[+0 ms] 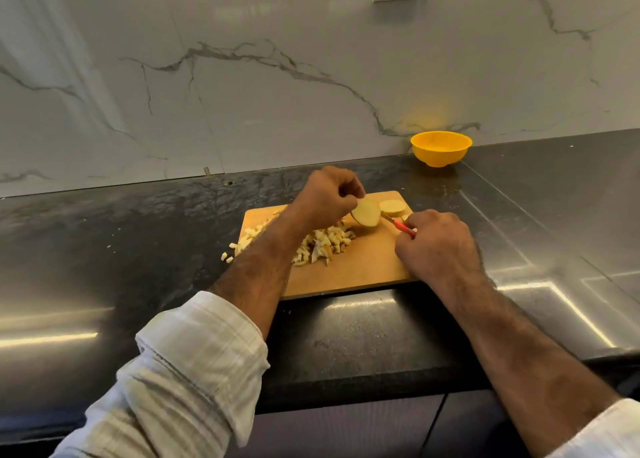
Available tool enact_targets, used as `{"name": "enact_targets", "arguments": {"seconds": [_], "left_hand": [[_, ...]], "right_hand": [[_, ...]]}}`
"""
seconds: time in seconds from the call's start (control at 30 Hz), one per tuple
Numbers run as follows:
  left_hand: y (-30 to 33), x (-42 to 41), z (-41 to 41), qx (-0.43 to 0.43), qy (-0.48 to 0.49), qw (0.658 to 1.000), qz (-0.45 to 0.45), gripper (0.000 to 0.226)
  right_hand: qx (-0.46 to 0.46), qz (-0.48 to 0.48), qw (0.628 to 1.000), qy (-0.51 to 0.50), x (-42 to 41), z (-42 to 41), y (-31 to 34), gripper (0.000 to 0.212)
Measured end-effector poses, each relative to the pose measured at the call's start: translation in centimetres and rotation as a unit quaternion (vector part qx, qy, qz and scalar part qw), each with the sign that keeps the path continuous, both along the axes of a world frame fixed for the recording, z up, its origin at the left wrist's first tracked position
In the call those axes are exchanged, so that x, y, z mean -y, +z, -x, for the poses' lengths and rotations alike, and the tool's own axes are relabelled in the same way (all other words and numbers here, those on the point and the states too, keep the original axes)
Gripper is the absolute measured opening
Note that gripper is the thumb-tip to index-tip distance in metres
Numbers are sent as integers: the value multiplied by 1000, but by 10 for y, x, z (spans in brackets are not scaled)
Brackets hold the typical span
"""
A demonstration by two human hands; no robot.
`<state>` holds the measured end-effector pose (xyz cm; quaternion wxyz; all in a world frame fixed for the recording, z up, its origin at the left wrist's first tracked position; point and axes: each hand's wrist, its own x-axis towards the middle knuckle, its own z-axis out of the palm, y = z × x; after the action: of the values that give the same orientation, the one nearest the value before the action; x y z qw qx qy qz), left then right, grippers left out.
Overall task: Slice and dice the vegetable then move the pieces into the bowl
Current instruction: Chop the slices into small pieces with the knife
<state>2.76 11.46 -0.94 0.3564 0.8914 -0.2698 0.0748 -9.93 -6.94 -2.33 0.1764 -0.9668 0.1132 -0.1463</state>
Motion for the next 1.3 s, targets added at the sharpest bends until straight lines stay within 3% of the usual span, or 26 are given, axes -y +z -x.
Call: {"name": "enact_targets", "arguments": {"seconds": [0.2,0.37,0.57,0.7,0.83,1.1,1.3], "left_hand": [[-4,0,4,18,23,993,-116,22],[-2,-6,4,-26,21,986,-166,32],[3,-10,4,-36,25,979,-197,41],[2,-6,6,-27,35,977,-210,25],[3,-5,9,-24,38,975,-216,18],[3,0,12,-24,26,972,-232,26],[5,7,16,-24,21,965,-261,35]], "right_hand": [[-59,25,998,12,-6,1,4,38],[-72,26,997,17,-7,1,5,40],[-80,28,996,22,-7,1,7,40],[-65,25,996,55,-8,5,8,44],[-120,21,989,81,-11,8,14,59],[-117,-44,989,73,-13,15,17,61],[-102,-6,991,81,-17,27,15,52]]}}
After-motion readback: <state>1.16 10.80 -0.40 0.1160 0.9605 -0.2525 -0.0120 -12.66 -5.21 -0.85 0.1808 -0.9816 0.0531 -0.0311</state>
